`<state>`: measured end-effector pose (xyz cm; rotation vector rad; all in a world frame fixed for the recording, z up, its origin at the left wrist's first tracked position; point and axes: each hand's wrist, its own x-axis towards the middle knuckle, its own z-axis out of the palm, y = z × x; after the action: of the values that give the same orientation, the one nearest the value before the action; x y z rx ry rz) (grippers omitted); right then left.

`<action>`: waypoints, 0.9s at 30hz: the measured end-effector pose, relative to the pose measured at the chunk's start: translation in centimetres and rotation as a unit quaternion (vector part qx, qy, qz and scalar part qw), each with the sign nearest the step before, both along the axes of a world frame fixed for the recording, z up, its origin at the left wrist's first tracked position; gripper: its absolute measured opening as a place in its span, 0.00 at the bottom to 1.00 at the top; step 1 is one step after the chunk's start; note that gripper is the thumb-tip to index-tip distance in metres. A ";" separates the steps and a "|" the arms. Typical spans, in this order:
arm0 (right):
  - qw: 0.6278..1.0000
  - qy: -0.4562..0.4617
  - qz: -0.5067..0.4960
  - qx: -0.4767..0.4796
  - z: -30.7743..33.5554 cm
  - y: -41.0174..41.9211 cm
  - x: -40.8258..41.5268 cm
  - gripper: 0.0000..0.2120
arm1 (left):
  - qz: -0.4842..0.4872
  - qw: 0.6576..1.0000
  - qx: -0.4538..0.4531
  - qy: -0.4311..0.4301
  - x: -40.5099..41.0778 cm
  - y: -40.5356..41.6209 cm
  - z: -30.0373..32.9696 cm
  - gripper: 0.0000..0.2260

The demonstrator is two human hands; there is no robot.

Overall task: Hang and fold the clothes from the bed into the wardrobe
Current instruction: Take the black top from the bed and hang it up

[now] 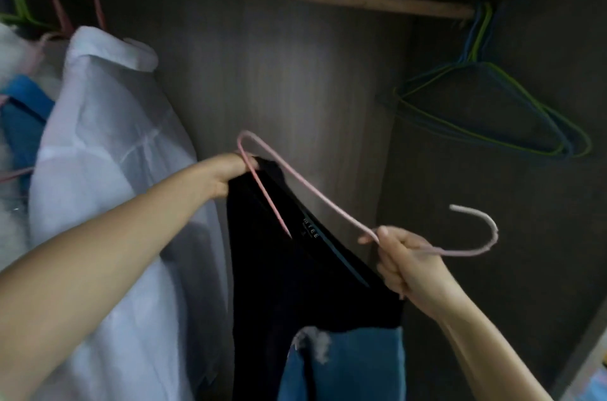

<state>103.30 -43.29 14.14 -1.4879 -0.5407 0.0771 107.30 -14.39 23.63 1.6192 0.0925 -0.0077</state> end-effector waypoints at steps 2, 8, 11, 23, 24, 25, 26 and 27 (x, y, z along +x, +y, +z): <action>0.994 -0.020 -0.007 -0.106 0.8 -1.1 -0.7 0.14 | 0.028 0.997 0.069 -0.005 0.5 1.8 -1.4 0.11; 0.903 -0.001 -0.040 -0.429 3.4 -1.4 -2.0 0.15 | 0.114 0.940 0.321 -0.030 2.4 0.7 -5.3 0.13; 0.908 0.048 -0.055 -0.413 4.6 -1.3 -2.3 0.15 | 0.103 0.918 0.375 -0.073 2.6 -1.7 -6.2 0.15; 0.980 0.161 0.025 -0.116 10.8 5.0 1.4 0.07 | -0.028 0.997 0.069 -0.005 1.0 -1.0 -4.9 0.10; 0.984 0.154 0.020 -0.088 11.9 5.3 1.6 0.09 | -0.032 0.999 -0.007 -0.008 0.5 0.3 -4.1 0.10; 0.986 0.149 0.016 -0.069 12.8 5.8 1.8 0.11 | -0.022 0.999 -0.042 -0.026 0.1 1.4 -3.6 0.10; 0.988 0.146 0.014 -0.055 13.7 6.6 2.0 0.12 | 0.000 0.998 -0.016 -0.057 -0.4 2.0 -3.0 0.10; 0.989 0.144 0.016 -0.039 14.5 7.7 2.3 0.13 | 0.024 0.995 0.035 -0.091 -1.1 2.2 -2.7 0.12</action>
<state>105.59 -35.56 28.63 -1.5118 -0.3303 0.3370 106.25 -12.23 20.97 1.6797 -0.0082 0.1817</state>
